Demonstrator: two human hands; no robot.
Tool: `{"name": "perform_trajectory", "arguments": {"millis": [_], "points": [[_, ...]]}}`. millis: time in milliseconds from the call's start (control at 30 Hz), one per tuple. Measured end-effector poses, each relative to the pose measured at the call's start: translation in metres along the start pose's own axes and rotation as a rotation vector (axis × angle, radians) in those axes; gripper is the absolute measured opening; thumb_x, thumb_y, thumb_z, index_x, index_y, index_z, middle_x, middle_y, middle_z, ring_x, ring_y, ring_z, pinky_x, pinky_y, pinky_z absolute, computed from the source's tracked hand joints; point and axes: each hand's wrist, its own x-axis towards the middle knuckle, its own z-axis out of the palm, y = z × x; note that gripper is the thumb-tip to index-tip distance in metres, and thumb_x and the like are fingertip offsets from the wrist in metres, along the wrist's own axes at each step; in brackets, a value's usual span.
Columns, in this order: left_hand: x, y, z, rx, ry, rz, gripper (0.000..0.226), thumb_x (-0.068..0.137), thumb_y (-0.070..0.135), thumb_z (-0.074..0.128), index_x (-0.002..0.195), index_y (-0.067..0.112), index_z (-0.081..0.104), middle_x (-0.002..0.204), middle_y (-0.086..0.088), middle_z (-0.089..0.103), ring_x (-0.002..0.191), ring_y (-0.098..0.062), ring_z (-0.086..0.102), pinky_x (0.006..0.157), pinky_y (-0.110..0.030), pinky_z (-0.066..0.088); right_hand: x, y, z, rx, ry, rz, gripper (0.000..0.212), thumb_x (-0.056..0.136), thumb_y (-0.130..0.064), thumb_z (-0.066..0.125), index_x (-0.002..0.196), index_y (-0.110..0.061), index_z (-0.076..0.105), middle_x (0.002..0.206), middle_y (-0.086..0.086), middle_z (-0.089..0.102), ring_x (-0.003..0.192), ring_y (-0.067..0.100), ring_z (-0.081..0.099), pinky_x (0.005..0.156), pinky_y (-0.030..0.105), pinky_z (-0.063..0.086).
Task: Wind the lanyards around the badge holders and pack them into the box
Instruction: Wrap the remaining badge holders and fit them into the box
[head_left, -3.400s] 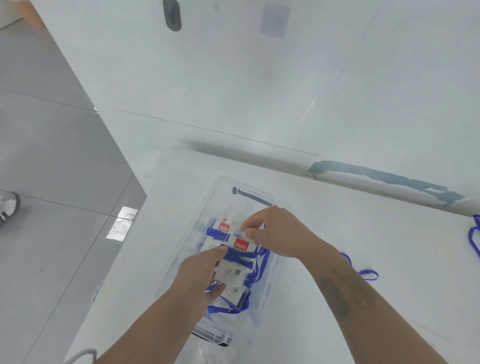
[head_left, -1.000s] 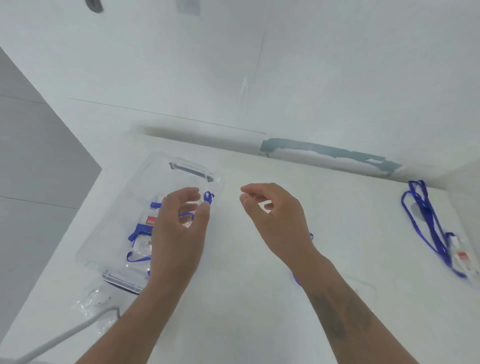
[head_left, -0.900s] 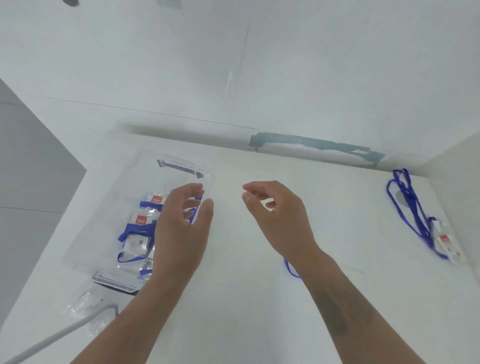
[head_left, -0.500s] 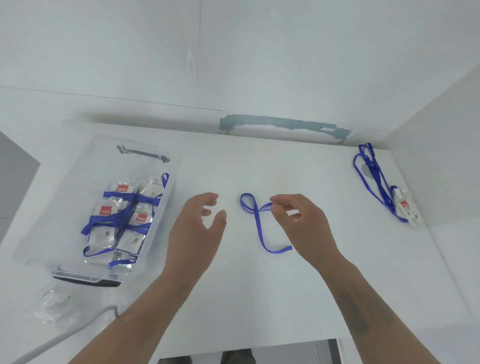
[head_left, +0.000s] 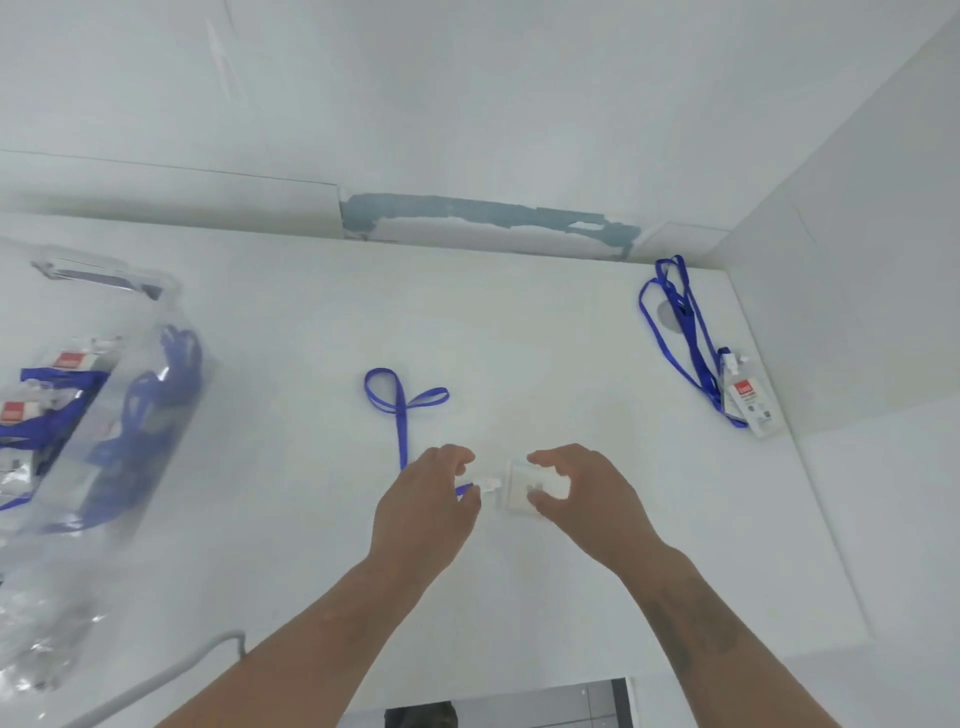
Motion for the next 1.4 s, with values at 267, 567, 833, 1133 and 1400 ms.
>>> {"name": "perform_trajectory", "arguments": {"millis": [267,567,833,1133,1400], "points": [[0.034,0.008,0.051,0.41,-0.05,0.125,0.04,0.096,0.031,0.049,0.135,0.032,0.044,0.126,0.01,0.054,0.115,-0.016,0.051,0.093,-0.031,0.039,0.025,0.041,0.017,-0.219,-0.143,-0.073,0.06,0.086,-0.038,0.064,0.141,-0.039,0.039,0.143,-0.021,0.034,0.126,0.008,0.035,0.089,0.026,0.046],[0.051,0.0,0.064,0.559,-0.06,0.191,0.04,0.088,0.012,0.051,0.124,0.031,0.054,0.111,0.008,0.061,0.104,-0.019,0.055,0.089,-0.03,0.037,0.041,0.052,0.017,-0.18,-0.192,-0.047,0.06,0.083,-0.038,0.069,0.137,-0.036,0.044,0.114,-0.012,0.051,0.108,0.011,0.051,0.083,0.026,0.045],[0.057,-0.004,0.055,0.54,0.055,0.512,0.032,0.046,0.015,0.082,0.074,0.03,0.074,0.065,0.013,0.062,0.058,-0.013,0.058,0.062,-0.024,0.051,0.049,0.05,0.009,-0.039,-0.214,0.051,0.039,0.076,-0.041,0.074,0.106,-0.031,0.051,0.107,-0.015,0.053,0.096,0.007,0.058,0.074,0.026,0.048],[0.036,0.005,0.018,0.226,0.357,0.326,0.02,0.078,0.021,0.076,0.096,0.027,0.069,0.092,0.016,0.066,0.082,-0.013,0.061,0.076,-0.029,0.048,0.019,0.03,-0.014,0.782,-0.272,0.337,0.009,0.088,-0.017,0.069,0.09,-0.011,0.063,0.074,-0.003,0.068,0.056,0.017,0.059,0.055,0.023,0.046],[0.015,0.027,-0.014,-0.632,-0.146,-0.267,0.008,0.086,0.033,0.072,0.09,0.025,0.072,0.082,0.006,0.074,0.073,-0.005,0.068,0.078,-0.032,0.057,0.002,-0.025,0.005,1.542,-0.25,0.557,0.008,0.093,-0.008,0.063,0.091,-0.009,0.056,0.083,0.007,0.069,0.068,0.018,0.068,0.061,0.022,0.056]]}}
